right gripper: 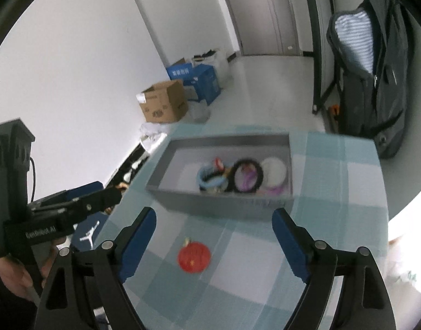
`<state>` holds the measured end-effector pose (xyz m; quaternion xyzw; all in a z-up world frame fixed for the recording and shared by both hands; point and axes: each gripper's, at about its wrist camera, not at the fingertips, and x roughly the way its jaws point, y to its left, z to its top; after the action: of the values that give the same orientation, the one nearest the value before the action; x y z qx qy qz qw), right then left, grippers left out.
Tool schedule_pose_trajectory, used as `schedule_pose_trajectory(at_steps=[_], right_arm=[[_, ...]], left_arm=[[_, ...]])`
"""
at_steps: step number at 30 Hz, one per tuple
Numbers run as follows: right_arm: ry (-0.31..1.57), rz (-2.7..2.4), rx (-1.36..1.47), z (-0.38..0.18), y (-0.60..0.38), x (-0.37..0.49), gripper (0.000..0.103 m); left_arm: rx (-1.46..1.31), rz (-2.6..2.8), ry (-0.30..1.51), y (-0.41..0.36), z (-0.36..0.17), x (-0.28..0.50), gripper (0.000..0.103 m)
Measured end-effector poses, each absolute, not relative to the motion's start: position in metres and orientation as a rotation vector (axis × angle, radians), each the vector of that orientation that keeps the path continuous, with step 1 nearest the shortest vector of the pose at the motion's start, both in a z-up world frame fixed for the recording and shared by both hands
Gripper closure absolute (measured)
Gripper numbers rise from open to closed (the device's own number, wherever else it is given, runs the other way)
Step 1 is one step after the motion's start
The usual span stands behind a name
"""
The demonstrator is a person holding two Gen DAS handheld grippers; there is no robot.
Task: Organize jewelry
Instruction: 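Withdraw both tools from the box back over the table, then grasp the red 'China' badge with the right tool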
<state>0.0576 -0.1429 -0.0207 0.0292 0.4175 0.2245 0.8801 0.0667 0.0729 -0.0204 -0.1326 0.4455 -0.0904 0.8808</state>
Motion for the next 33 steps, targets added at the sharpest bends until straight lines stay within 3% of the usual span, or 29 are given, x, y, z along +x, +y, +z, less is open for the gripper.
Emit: schedule_pose_trajectory(at_steps=[20, 28, 33], right_arm=[[1.001, 0.517, -0.039, -0.072, -0.101, 0.042, 0.018], [1.017, 0.498, -0.093, -0.080, -0.092, 0.041, 0.026], [1.038, 0.480, -0.105, -0.086, -0.089, 0.045, 0.039]], left_arm=[[-0.324, -0.208, 0.988, 0.082, -0.031, 0.061, 0.027], [-0.333, -0.205, 0.990, 0.090, -0.032, 0.061, 0.027], [-0.357, -0.193, 0.991, 0.095, -0.032, 0.063, 0.026]])
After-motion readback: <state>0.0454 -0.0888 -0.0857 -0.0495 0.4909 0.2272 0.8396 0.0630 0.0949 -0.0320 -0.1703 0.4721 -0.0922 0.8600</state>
